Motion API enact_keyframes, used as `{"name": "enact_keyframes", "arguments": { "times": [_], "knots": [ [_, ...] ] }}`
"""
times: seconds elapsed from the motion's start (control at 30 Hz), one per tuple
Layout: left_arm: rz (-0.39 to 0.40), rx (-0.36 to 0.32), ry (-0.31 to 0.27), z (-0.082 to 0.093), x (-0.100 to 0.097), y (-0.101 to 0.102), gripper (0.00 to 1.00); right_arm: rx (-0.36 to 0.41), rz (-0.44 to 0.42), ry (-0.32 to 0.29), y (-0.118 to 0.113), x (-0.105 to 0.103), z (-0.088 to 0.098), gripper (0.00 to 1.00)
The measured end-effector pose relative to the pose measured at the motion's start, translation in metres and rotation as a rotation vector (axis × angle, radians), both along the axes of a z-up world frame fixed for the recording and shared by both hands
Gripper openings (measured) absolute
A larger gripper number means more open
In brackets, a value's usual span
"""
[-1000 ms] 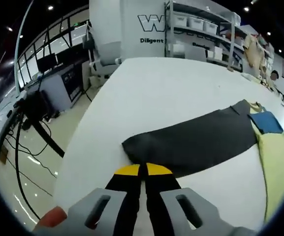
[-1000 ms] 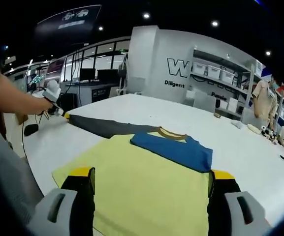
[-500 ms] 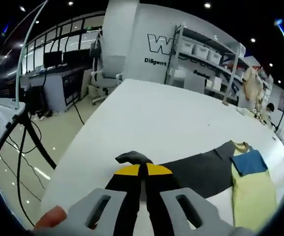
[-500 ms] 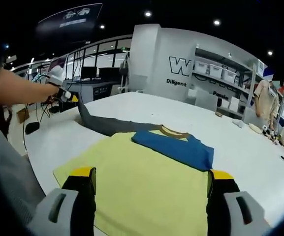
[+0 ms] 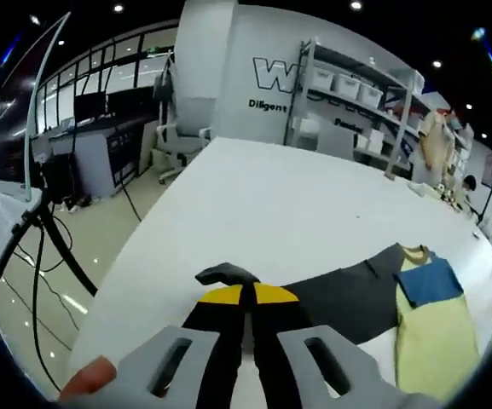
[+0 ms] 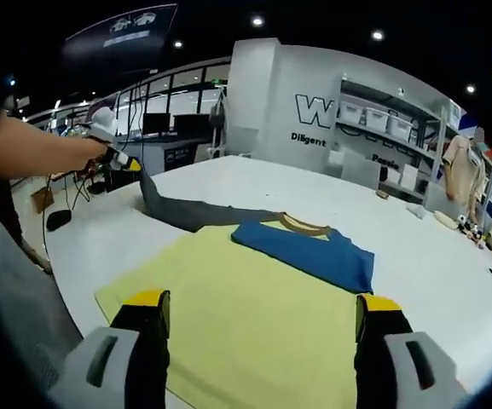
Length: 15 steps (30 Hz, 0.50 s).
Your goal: Fold the garment on the visible template until the final outline fits inside the template.
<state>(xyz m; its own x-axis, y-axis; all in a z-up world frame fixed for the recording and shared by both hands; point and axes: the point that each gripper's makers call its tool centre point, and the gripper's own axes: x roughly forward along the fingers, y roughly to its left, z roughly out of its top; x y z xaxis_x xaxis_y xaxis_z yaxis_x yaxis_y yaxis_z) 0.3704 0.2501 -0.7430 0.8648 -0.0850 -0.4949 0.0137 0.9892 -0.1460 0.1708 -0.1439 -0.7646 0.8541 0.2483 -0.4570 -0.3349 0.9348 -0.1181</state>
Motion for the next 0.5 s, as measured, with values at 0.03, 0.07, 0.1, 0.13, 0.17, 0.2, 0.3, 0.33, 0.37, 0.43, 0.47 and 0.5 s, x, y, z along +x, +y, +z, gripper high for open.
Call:
{"name": "enact_keyframes", "arguments": {
  "times": [0.03,0.07,0.1,0.13,0.17,0.2,0.3,0.33,0.37,0.43,0.47,0.5],
  "knots": [
    [-0.026,-0.007,-0.026,0.011,0.007,-0.013,0.00,-0.002,0.002,0.003,0.000,0.000,-0.001,0.92],
    [-0.046,-0.021,-0.050,0.022,0.013,-0.026,0.00,-0.002,0.003,0.006,0.000,-0.001,-0.001,0.92],
    [-0.068,-0.046,-0.069,0.032,0.019,-0.041,0.00,-0.001,0.004,0.006,0.000,-0.001,-0.001,0.91],
    [-0.081,-0.070,-0.079,0.038,0.022,-0.051,0.00,0.001,0.004,0.007,0.000,-0.001,-0.001,0.91],
    [-0.092,-0.092,-0.092,0.044,0.025,-0.061,0.00,0.002,0.003,0.011,0.000,-0.002,-0.001,0.91],
    [-0.104,-0.104,-0.101,0.049,0.028,-0.070,0.00,0.002,0.003,0.015,0.000,-0.003,-0.002,0.91],
    [-0.172,-0.131,-0.137,0.068,0.037,-0.112,0.00,0.001,0.006,0.034,0.000,-0.007,-0.002,0.91],
    [-0.194,-0.139,-0.143,0.072,0.039,-0.123,0.00,-0.002,0.007,0.039,0.000,-0.008,-0.003,0.90],
    [-0.219,-0.138,-0.158,0.078,0.040,-0.139,0.00,-0.006,0.007,0.046,0.000,-0.010,-0.003,0.90],
    [-0.258,-0.140,-0.169,0.084,0.041,-0.163,0.00,-0.025,0.007,0.084,-0.003,-0.020,-0.009,0.86],
    [-0.287,-0.142,-0.171,0.085,0.040,-0.178,0.00,-0.025,0.009,0.081,-0.003,-0.021,-0.009,0.85],
    [-0.296,-0.140,-0.171,0.084,0.040,-0.183,0.00,-0.023,0.007,0.079,-0.003,-0.021,-0.008,0.84]
  ]
}}
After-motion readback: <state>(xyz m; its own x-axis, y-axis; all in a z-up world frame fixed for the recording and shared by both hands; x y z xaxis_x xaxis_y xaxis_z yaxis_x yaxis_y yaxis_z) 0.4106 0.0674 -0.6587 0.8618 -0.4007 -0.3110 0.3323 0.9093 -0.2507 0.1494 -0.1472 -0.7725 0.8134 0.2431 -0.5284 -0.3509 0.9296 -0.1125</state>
